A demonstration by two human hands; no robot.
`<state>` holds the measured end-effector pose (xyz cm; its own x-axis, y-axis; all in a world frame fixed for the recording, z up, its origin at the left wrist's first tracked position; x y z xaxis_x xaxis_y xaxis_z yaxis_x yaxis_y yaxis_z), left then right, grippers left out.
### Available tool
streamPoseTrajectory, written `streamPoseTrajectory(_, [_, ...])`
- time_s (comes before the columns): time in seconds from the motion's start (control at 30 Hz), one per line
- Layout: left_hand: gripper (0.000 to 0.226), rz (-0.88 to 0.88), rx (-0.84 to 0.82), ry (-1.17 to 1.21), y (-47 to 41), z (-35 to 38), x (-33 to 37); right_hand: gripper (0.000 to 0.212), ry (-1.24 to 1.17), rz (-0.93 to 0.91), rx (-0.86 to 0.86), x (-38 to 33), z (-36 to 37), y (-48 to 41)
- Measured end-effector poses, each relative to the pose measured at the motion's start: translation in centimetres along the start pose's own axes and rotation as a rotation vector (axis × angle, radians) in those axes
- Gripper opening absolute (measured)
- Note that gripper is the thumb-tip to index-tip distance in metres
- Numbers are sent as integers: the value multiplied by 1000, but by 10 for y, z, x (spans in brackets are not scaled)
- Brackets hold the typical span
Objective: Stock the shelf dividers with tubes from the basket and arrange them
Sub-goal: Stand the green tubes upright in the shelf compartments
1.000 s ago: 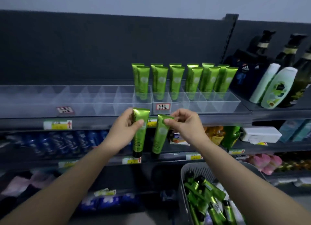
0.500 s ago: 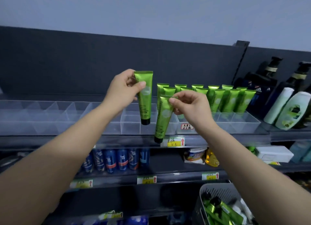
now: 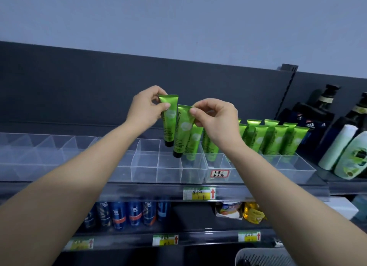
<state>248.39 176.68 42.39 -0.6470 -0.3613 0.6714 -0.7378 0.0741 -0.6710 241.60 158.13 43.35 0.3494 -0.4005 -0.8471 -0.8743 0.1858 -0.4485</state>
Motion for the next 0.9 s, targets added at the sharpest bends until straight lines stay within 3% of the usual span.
streamPoseTrajectory(0.33, [20, -77, -154, -65, -1, 22, -46, 15, 51, 33, 55, 16, 16, -16])
streamPoseTrajectory(0.6, [31, -113, -183, -93, 2, 25, -63, 9, 130, 20, 52, 26, 39, -23])
streamPoseTrajectory(0.9, [19, -116, -224, -61, 0, 26, -68, 5, 220, 9, 59, 49, 54, -24])
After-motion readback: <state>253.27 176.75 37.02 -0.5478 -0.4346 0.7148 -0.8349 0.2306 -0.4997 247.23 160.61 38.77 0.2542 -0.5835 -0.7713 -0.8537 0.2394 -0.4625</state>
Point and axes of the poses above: each hand's wrist, its own y-axis away from the middle knuckle, its own z-axis out of the palm, x = y × z, the point moved 6 cm from there along -y, towards the middle knuckle, and after that the axes turned 11 degrees about z, right-handed, at the moved point
